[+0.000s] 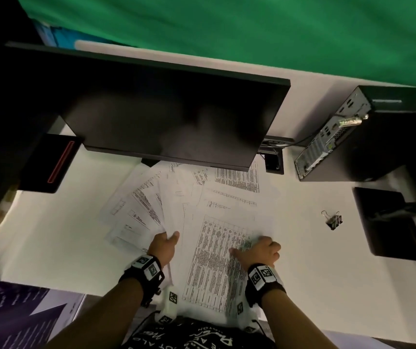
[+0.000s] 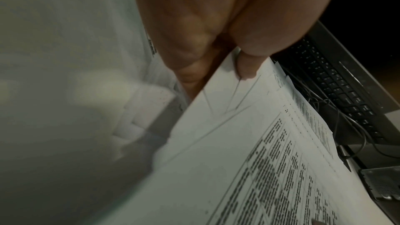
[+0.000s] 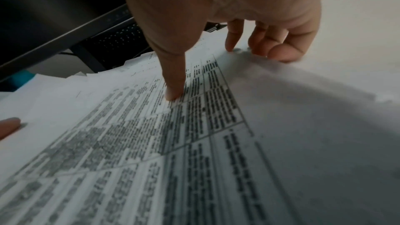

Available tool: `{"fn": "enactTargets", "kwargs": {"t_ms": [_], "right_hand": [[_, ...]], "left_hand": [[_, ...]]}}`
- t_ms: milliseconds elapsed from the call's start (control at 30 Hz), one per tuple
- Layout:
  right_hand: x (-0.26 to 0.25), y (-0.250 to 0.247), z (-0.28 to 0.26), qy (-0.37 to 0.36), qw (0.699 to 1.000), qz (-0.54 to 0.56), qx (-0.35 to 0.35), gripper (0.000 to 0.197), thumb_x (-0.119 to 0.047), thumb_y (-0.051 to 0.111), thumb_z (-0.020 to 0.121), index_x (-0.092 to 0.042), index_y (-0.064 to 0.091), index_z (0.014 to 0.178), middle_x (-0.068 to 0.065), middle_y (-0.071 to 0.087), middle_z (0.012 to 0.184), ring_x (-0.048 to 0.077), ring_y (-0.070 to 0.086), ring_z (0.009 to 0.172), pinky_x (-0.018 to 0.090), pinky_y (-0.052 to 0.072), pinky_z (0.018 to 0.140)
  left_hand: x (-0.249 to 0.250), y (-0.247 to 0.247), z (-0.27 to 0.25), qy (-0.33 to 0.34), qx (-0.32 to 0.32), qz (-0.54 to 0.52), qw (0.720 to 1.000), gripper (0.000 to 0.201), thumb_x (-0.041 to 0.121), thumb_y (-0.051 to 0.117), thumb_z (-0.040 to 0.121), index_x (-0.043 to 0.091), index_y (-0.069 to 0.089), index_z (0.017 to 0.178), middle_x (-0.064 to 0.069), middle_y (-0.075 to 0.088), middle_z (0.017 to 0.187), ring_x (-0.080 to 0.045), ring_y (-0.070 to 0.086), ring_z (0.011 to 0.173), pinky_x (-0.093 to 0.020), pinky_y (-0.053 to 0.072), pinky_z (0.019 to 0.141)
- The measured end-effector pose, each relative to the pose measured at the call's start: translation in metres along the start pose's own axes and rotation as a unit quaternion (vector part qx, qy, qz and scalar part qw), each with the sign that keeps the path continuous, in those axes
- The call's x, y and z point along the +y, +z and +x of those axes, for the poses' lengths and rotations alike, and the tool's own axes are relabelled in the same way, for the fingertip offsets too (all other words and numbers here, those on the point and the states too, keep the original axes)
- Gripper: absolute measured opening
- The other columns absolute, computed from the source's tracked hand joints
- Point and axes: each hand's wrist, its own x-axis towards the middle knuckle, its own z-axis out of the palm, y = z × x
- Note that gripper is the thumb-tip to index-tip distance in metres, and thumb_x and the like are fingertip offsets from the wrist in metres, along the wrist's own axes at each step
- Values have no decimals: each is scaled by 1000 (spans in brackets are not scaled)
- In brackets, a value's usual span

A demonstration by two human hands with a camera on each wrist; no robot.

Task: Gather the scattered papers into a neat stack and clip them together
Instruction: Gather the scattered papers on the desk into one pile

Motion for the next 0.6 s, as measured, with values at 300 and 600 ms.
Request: {"fn": "enactTargets", "kwargs": {"t_ms": [300,600], "right_hand": [[11,-10,16,18,978,200,-51,61,-21,84,74,-7,56,126,16,68,112,35,66,102,36,55,86],[40,-12,25,-11,959,278,-60,44,-28,86,72,-7,64,103,12,70,94,32,67,85,37,54,76]], "left_hand": [[-8,-3,3,19,-59,42,997,49,47,51,91,2,60,106,-12,68,104,-29,64,98,-39,50,92],[32,-82,-26,136,176,198,955,41,29,37,103,-2,62,112,-25,64,117,-39,58,110,-38,43,96]]}}
